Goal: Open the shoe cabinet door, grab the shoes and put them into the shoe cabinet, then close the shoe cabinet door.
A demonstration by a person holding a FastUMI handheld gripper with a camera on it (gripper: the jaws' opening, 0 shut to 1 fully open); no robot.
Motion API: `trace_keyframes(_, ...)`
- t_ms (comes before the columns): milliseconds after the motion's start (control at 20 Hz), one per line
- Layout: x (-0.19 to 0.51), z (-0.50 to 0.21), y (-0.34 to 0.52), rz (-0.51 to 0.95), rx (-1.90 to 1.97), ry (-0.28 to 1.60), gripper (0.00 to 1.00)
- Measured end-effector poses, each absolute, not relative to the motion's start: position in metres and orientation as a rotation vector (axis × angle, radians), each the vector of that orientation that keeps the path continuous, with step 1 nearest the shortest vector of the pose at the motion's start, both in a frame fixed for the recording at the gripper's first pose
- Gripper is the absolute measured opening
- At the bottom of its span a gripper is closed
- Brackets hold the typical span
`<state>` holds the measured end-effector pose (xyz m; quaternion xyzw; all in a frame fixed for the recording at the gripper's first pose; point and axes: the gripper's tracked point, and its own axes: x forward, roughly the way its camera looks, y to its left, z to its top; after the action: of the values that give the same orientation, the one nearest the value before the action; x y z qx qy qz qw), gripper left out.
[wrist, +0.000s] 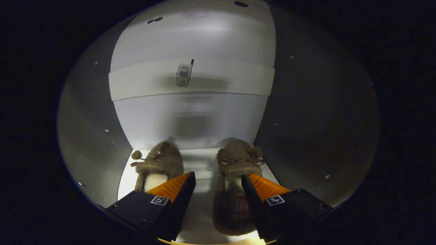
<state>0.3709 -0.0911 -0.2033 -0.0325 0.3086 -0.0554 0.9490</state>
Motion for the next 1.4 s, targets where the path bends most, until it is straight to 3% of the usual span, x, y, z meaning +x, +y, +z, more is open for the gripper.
trace_keyframes(350,0.294,-0.085,-0.070,-0.087,-0.079,0.392,0.97)
trace_keyframes(600,0.218,-0.035,-0.065,-0.083,-0.068,0.268,0.98)
trace_keyframes(1050,0.070,0.014,-0.098,-0.123,0.012,0.117,0.98)
trace_keyframes(1400,-0.027,0.019,-0.169,-0.240,0.039,0.099,0.98)
